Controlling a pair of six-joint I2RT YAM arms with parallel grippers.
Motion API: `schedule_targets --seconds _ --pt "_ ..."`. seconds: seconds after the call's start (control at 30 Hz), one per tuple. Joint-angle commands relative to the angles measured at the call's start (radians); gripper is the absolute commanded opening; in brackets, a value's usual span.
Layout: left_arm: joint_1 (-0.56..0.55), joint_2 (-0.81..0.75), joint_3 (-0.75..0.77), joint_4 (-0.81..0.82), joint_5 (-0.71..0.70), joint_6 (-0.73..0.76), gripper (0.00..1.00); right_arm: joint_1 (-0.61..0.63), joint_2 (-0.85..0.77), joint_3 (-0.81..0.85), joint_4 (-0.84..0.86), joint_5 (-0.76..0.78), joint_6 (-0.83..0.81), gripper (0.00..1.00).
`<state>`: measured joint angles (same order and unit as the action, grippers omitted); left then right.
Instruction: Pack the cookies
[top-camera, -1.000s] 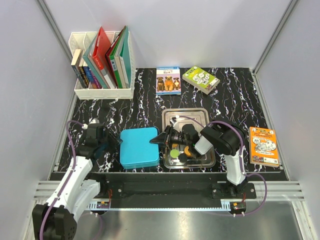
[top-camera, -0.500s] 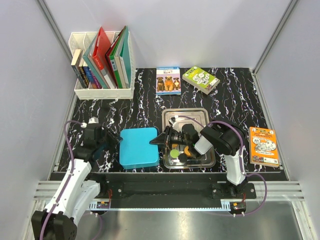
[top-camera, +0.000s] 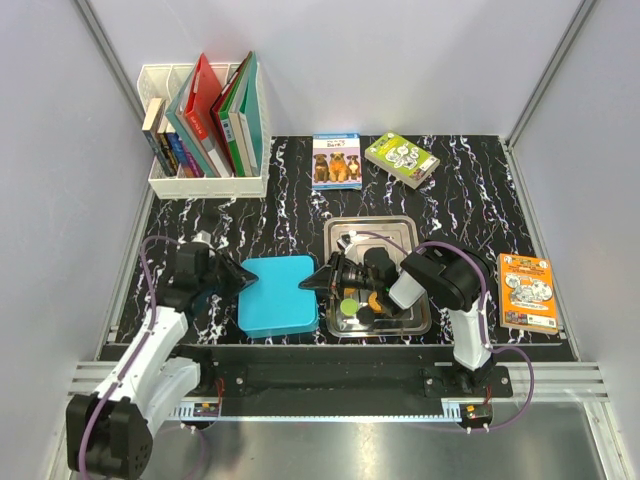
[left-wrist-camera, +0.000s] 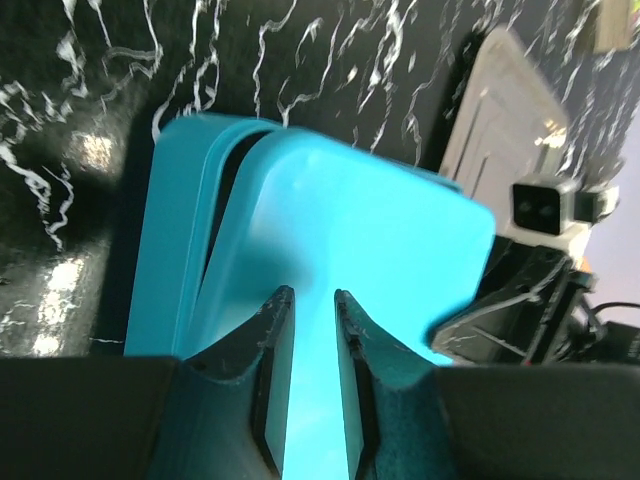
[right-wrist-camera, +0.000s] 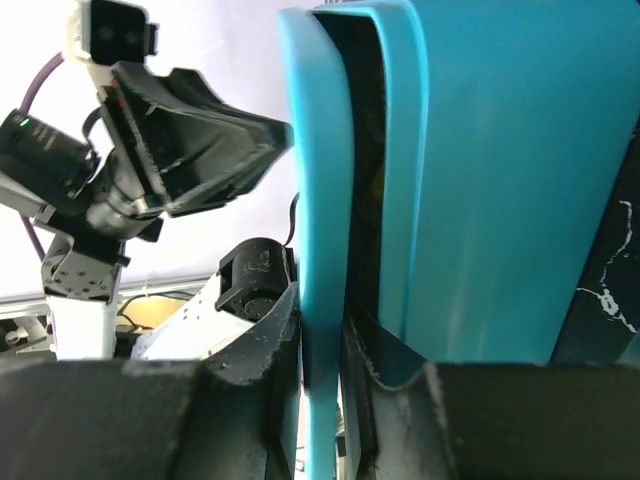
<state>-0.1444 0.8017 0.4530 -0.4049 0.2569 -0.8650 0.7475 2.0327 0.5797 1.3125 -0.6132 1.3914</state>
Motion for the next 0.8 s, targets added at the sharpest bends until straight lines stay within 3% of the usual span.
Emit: schedule_targets --seconds 0.0,0.4,0.57,0.77 --pt "-0.012 0.043 -0.034 0.104 0.064 0.006 0.24 -0.005 -0.008 0.026 0.025 -0.008 -0.031 0.27" --pt "-0.017 0.090 -0.065 0.143 0.035 0.000 0.22 -0.030 -0.181 0.028 -0.245 0.010 -0.169 0.52" --pt "-0.018 0.102 -0.066 0.147 0.031 -0.002 0.22 -0.045 -0.319 0.068 -0.588 0.064 -0.343 0.61" --pt "-0.020 0.106 -0.062 0.152 0.031 -0.005 0.22 -0.046 -0.515 0.152 -1.001 0.260 -0.555 0.66"
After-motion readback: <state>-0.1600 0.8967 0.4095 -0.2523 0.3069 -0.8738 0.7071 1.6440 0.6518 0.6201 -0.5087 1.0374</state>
